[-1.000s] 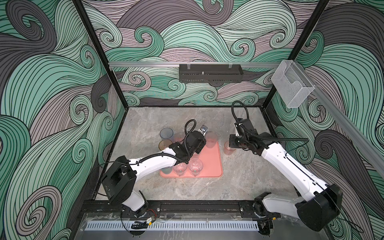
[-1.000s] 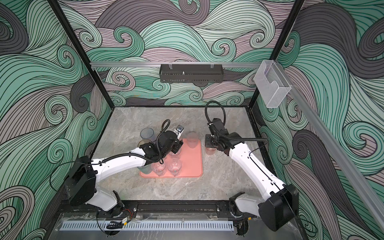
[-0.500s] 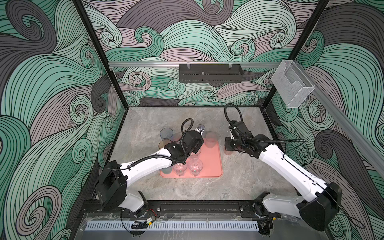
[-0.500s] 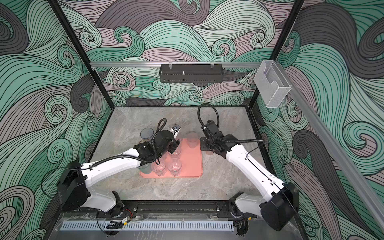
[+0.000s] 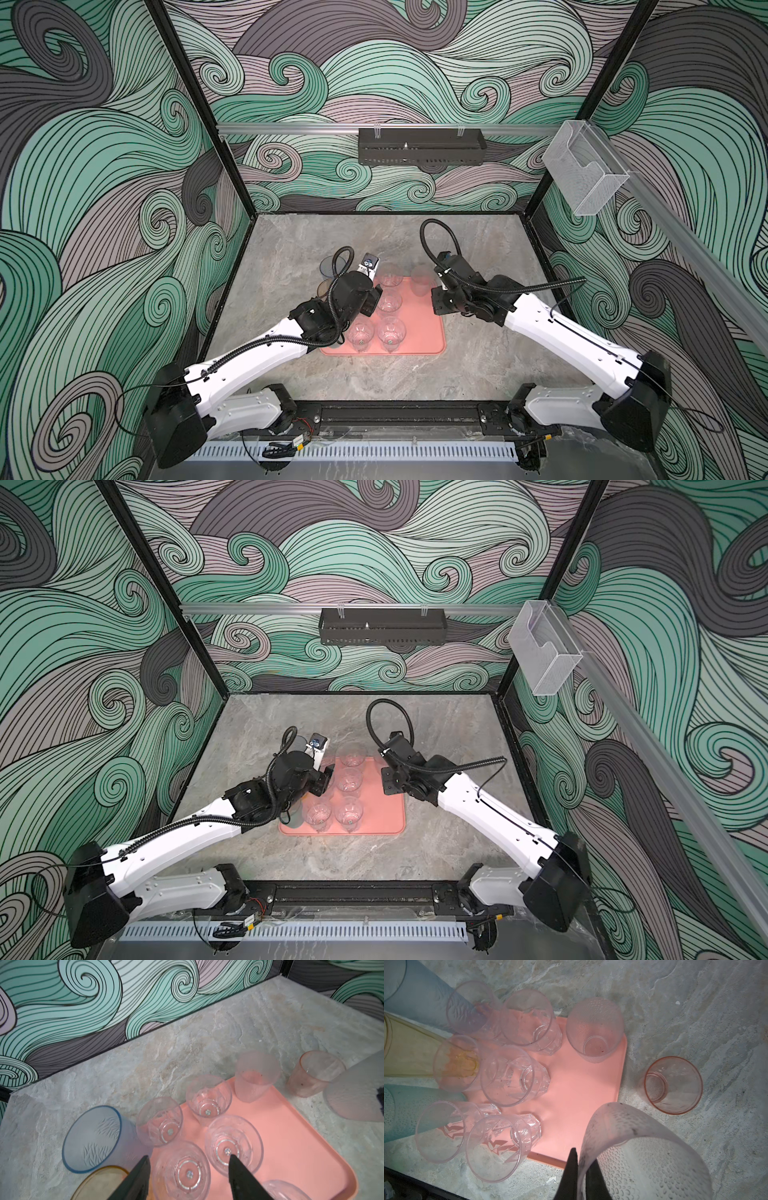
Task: Place the glasses into the tray
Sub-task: Place the glass on the tray.
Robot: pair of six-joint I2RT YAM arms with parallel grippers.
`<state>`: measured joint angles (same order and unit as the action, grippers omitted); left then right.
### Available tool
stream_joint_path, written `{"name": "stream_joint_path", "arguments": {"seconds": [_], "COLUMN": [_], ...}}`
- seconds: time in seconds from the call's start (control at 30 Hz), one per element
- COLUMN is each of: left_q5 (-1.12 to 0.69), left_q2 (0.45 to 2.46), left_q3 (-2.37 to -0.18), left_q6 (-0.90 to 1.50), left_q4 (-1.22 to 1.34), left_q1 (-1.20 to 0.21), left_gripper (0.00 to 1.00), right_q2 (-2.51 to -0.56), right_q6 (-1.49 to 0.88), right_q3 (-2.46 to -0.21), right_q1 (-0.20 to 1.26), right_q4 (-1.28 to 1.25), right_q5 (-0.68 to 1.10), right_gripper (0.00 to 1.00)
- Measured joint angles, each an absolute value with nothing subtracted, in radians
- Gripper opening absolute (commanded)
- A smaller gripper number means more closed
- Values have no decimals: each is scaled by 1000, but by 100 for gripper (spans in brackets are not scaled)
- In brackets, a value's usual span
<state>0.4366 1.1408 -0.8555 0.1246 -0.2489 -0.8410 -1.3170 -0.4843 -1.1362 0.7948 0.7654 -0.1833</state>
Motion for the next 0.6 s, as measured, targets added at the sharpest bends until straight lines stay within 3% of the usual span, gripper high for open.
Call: {"name": "stream_joint_path", "arguments": {"seconds": [0.6], "left_q5": [435], "left_q2": [1164], "left_q3": [-846], "left_q6": [133], "left_q4": [-247], "left_q1": [-841], "left_gripper": [62], "right_q2": [-1622], "right_q6": [-464], "right_q3": [-1140], "right_q1": [830], "right_q4": [579], "right_q5": [-115], "right_gripper": [0]}}
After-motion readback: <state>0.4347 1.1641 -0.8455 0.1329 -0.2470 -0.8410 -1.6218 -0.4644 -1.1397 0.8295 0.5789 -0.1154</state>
